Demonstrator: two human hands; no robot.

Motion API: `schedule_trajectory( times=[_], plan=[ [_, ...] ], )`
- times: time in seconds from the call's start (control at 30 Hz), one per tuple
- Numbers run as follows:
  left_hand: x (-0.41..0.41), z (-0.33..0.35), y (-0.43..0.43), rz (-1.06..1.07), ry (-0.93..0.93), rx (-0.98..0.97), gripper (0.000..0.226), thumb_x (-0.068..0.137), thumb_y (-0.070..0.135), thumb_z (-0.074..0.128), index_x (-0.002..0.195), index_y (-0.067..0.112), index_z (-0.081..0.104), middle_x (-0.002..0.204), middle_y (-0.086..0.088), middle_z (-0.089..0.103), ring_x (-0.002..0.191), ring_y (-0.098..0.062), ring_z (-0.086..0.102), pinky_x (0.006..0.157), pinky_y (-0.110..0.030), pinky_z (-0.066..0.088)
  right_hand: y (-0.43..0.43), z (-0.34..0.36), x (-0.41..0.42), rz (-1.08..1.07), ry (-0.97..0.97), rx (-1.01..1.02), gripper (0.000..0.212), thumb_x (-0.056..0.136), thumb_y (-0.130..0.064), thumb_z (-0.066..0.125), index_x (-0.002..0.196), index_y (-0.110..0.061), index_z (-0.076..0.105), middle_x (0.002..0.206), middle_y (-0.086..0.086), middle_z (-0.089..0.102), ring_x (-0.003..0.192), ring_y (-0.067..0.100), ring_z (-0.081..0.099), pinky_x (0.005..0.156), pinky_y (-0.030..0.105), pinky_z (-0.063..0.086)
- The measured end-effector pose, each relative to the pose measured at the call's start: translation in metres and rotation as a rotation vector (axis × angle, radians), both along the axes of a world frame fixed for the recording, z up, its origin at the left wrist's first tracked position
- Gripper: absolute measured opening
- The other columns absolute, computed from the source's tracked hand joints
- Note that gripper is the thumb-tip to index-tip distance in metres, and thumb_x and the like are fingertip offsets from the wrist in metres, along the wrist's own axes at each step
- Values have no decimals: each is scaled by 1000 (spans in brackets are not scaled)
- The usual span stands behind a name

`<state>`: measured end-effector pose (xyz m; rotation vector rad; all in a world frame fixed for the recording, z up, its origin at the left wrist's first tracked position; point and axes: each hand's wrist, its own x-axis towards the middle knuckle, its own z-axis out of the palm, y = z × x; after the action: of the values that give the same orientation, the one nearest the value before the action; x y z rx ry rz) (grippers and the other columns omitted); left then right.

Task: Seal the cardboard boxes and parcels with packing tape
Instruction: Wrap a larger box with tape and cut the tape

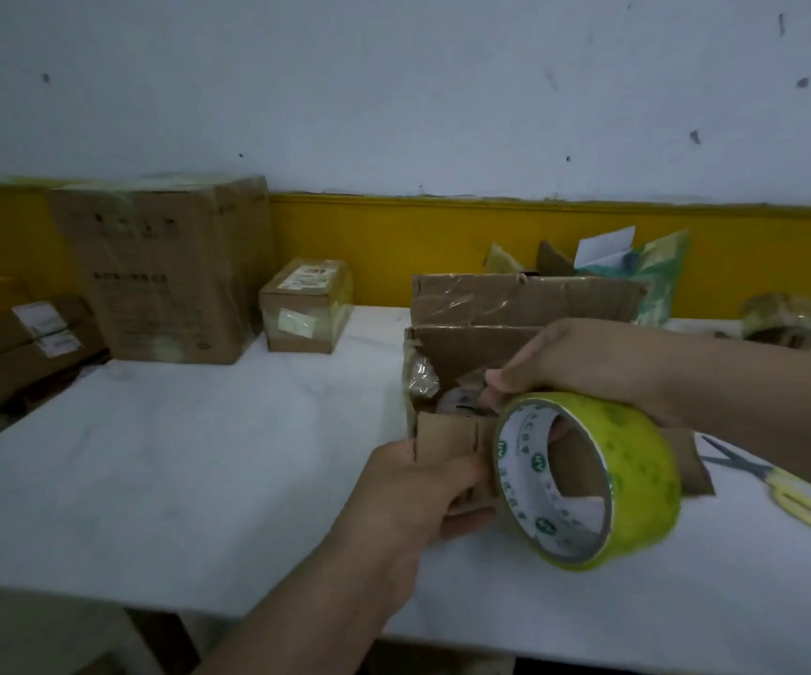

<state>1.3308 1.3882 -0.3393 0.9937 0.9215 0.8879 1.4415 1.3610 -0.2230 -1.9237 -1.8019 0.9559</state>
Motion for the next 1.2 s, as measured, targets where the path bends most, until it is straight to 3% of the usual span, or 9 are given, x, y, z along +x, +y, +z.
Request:
schedule_trajectory(
  times=[0.2, 0.37, 0.57, 0.77, 0.83, 0.9, 0.97, 1.07, 1.2],
  plan=[
    [32, -15, -18, 13, -296, -54, 13, 84, 3, 70, 96, 3, 76, 92, -14, 77, 76, -17, 74, 65, -24, 59, 11, -17, 52, -62, 18, 80, 22, 88, -42, 68, 78, -29, 81, 82, -5, 77, 87, 14, 72, 75, 24, 56],
    [45, -25, -15, 40, -284, 66, 15, 91, 2, 64, 103, 0, 73, 95, -15, 76, 79, -18, 74, 64, -23, 59, 3, -32, 68, -117, 187, 35, 23, 89, -38, 67, 95, -21, 80, 84, 1, 77, 81, 15, 74, 76, 22, 58],
    [50, -38, -6, 47, -208, 138, 14, 93, 6, 63, 97, 5, 76, 94, -17, 76, 89, -28, 73, 76, -32, 61, 0, -62, 70, -172, -15, 166, 27, 85, -59, 60, 91, -39, 79, 104, -10, 75, 101, 6, 67, 98, 30, 50],
    [46, -52, 5, 50, -183, 119, 14, 92, 14, 65, 94, 11, 79, 96, -15, 76, 94, -31, 73, 88, -43, 58, -15, -96, 63, -67, 2, 369, 36, 91, -44, 57, 83, -15, 78, 105, 17, 71, 114, 29, 59, 98, 46, 44],
    [45, -56, 7, 23, -142, 140, 12, 89, 21, 71, 92, 13, 79, 95, -16, 76, 92, -31, 73, 89, -48, 57, -12, -97, 67, -28, 29, 411, 42, 84, -53, 50, 91, -24, 80, 118, 3, 71, 122, 14, 56, 102, 34, 43],
    [46, -59, 9, 11, -103, 167, 15, 85, 26, 75, 91, 12, 78, 94, -19, 75, 91, -32, 71, 88, -53, 54, -5, -94, 71, -1, -59, 440, 44, 80, -61, 45, 100, -39, 77, 135, -21, 53, 127, -17, 36, 109, 8, 23],
    [47, -61, 10, 3, -113, 176, 13, 86, 21, 74, 92, 10, 78, 96, -20, 75, 91, -32, 68, 89, -52, 54, 8, -94, 77, 46, -51, 396, 37, 88, -53, 51, 106, -33, 77, 130, -29, 50, 111, -39, 22, 100, -6, 7],
    [49, -68, 13, 16, -62, 229, 10, 87, 14, 71, 88, 11, 80, 91, -12, 77, 84, -22, 67, 84, -48, 56, 25, -105, 82, 67, 185, 282, 34, 82, -46, 60, 99, -24, 80, 113, -23, 69, 118, -24, 42, 117, 21, 29],
    [47, -71, 14, -14, -99, 290, 26, 76, 29, 70, 87, 8, 78, 83, -7, 75, 74, -14, 64, 64, -24, 52, 36, -113, 86, 2, 347, 170, 44, 66, -54, 71, 89, -18, 81, 101, 7, 76, 108, 21, 67, 106, 50, 45]
  ],
)
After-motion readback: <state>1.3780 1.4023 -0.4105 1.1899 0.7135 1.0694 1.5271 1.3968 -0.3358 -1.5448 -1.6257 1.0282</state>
